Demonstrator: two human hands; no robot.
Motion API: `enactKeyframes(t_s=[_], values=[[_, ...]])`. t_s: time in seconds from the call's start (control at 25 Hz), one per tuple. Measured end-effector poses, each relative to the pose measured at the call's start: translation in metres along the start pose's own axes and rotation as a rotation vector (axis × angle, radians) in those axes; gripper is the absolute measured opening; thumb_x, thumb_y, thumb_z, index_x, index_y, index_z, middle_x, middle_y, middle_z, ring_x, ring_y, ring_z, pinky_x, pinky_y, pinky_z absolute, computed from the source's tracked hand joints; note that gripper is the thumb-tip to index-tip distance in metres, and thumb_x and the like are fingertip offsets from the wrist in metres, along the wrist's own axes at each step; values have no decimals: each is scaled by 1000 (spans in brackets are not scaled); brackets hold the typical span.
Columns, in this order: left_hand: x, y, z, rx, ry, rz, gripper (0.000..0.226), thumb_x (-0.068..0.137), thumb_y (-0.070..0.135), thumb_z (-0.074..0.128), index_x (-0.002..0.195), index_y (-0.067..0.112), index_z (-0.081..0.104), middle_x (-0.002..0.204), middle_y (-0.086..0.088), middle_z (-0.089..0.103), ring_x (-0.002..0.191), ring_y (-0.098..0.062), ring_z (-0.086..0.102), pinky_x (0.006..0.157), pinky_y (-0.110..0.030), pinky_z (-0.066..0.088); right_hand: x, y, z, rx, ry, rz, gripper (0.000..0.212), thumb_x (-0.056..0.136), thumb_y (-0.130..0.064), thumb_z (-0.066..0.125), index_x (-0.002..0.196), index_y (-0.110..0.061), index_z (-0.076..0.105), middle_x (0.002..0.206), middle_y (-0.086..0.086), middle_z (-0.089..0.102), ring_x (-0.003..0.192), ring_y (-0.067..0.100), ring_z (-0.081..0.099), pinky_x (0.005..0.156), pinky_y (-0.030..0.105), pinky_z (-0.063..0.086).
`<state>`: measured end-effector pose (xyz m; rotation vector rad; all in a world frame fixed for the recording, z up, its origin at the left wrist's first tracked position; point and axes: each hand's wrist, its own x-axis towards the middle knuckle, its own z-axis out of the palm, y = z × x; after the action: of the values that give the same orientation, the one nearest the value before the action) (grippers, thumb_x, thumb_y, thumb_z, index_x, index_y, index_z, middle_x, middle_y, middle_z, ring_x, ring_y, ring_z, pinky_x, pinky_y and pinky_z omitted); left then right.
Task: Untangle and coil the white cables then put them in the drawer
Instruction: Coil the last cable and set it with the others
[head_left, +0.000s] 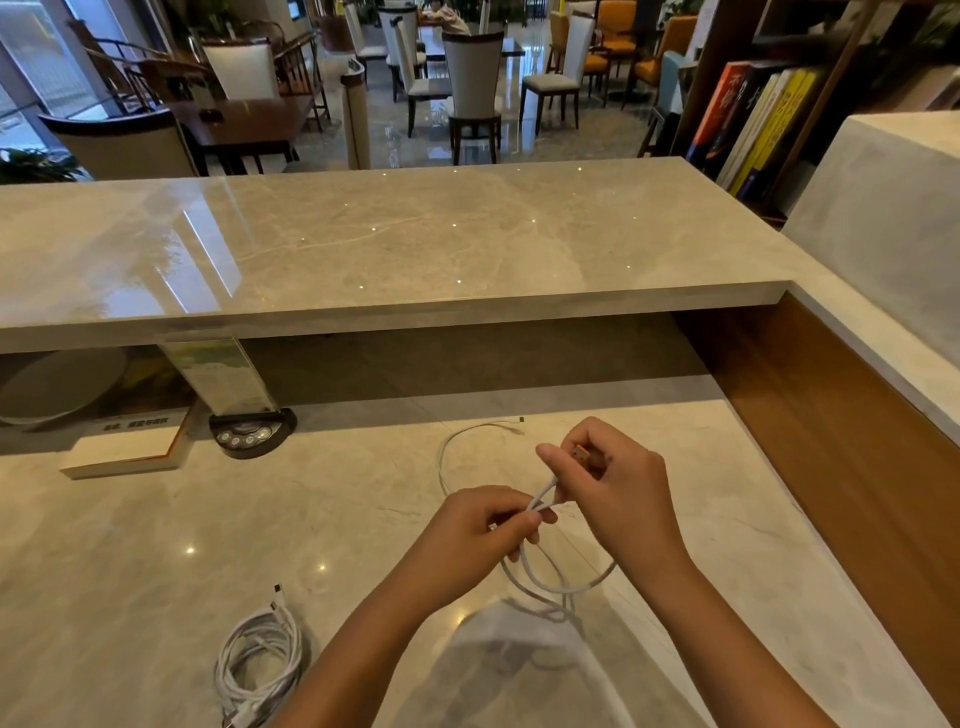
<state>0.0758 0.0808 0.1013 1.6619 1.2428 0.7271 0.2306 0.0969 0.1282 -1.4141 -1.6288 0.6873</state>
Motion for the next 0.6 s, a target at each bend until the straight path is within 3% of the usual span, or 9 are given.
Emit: enactKeyframes(t_s=[0.08, 0.16, 0.28, 0.36, 0.4, 0.44, 0.52, 0.6], values=[[0, 3, -5, -47, -69, -57, 22, 92, 17, 53, 79, 14, 70, 89, 13, 72, 65, 0, 57, 64, -19, 49, 3, 6, 0, 112, 13, 111, 22, 83, -26, 66, 69, -12, 57, 52, -2, 60, 49, 6, 59, 53, 20, 47], [-1, 7, -7, -94, -120, -98, 26, 94, 15, 48, 81, 9, 70, 80, 21, 70, 62, 2, 54, 60, -10, 43, 1, 12, 5, 70, 48, 105, 19, 82, -26, 67, 72, -13, 58, 59, -3, 62, 52, 6, 55, 53, 18, 41], [0, 6, -10, -200, -101, -180, 31, 97, 16, 42, 90, 11, 72, 61, 15, 54, 58, -4, 44, 59, -14, 37, -3, 27, 11, -435, 207, -331, 13, 79, -24, 71, 80, -14, 63, 83, 3, 62, 73, 11, 49, 54, 18, 42], [0, 4, -13, -303, -101, -210, 32, 97, 16, 41, 91, 9, 71, 60, 11, 49, 57, -6, 40, 59, -18, 35, -4, 36, 9, -514, 112, -585, 21, 89, -30, 57, 81, -13, 66, 83, 4, 65, 80, 14, 47, 61, 26, 44], [0, 3, -14, -367, -93, -225, 32, 98, 16, 41, 89, 11, 71, 60, 10, 49, 56, -5, 40, 58, -17, 35, -4, 39, 6, -500, 33, -607, 33, 94, -35, 46, 82, -14, 68, 83, 2, 66, 82, 13, 48, 65, 29, 44], [0, 3, -16, -419, -81, -238, 33, 98, 15, 40, 87, 13, 71, 59, 10, 49, 55, -4, 40, 57, -15, 36, -5, 41, 4, -487, -41, -585, 40, 96, -41, 39, 87, -16, 69, 85, -1, 67, 84, 12, 49, 70, 28, 42], [1, 4, -16, -469, -56, -251, 33, 98, 14, 39, 85, 13, 70, 58, 10, 49, 52, -3, 39, 52, -12, 35, -9, 39, 2, -449, -158, -465, 33, 91, -41, 46, 100, -20, 70, 89, -6, 65, 88, 7, 50, 77, 22, 38], [2, 3, -16, -499, -33, -260, 33, 98, 13, 39, 87, 11, 70, 59, 9, 48, 49, -2, 37, 49, -12, 34, -8, 30, -2, -226, -336, -189, 26, 85, -23, 59, 110, -27, 66, 87, -13, 66, 87, -1, 55, 77, 15, 41]])
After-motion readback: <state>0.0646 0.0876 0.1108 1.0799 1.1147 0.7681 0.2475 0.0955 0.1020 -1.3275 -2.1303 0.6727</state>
